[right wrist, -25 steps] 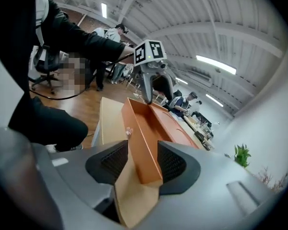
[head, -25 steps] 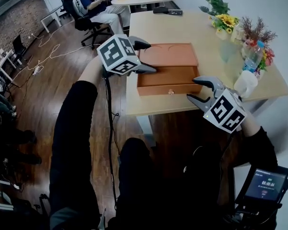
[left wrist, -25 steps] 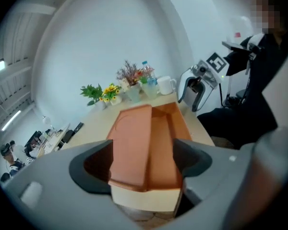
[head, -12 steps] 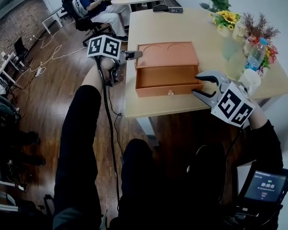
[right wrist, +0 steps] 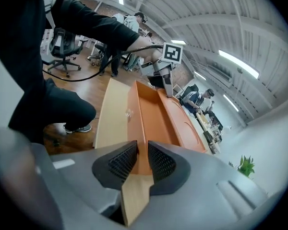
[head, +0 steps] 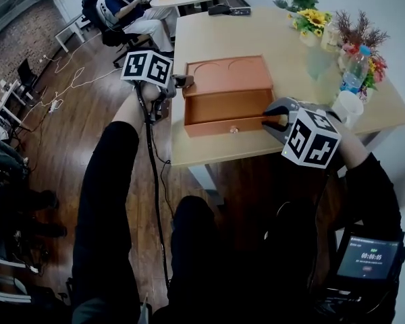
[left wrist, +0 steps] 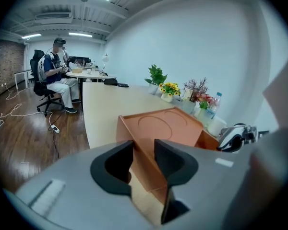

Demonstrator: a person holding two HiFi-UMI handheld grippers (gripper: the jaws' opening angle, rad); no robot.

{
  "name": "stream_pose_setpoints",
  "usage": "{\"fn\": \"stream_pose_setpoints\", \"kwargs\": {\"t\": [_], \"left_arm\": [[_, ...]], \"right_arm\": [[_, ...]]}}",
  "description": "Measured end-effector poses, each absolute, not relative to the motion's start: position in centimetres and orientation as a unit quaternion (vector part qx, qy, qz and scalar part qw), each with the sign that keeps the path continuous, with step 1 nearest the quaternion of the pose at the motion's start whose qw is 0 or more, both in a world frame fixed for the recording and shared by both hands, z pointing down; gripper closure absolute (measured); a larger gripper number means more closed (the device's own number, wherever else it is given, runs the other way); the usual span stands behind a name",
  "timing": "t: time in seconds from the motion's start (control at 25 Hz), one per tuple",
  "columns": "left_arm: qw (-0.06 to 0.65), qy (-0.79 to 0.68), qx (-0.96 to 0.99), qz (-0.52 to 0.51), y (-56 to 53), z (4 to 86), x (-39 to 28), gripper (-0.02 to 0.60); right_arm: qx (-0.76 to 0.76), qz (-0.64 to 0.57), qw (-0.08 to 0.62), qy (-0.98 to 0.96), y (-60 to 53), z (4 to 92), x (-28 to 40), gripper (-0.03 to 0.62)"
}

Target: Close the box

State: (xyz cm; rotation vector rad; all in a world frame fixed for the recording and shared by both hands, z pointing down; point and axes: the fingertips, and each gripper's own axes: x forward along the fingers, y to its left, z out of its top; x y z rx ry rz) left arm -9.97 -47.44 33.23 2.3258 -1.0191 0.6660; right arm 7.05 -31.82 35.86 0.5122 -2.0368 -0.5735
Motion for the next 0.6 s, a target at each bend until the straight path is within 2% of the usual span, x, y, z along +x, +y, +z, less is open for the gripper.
{"fn": "stream_pose_setpoints", "kwargs": {"t": [0.32, 0.6], "left_arm": [[0.252, -0.375, 0.860, 0.239, -47.2, 32.8, -10.2, 0.460], [0.250, -0.374, 0.861, 0.236, -47.8, 33.2, -9.8, 0.460]], "right_arm": [[0.240, -0.149, 0.476, -0.833, -32.3, 35.6, 6.7, 0.530], [0.269, -0.168, 0.471, -0.823, -35.8, 35.7, 7.1, 0.516]]}}
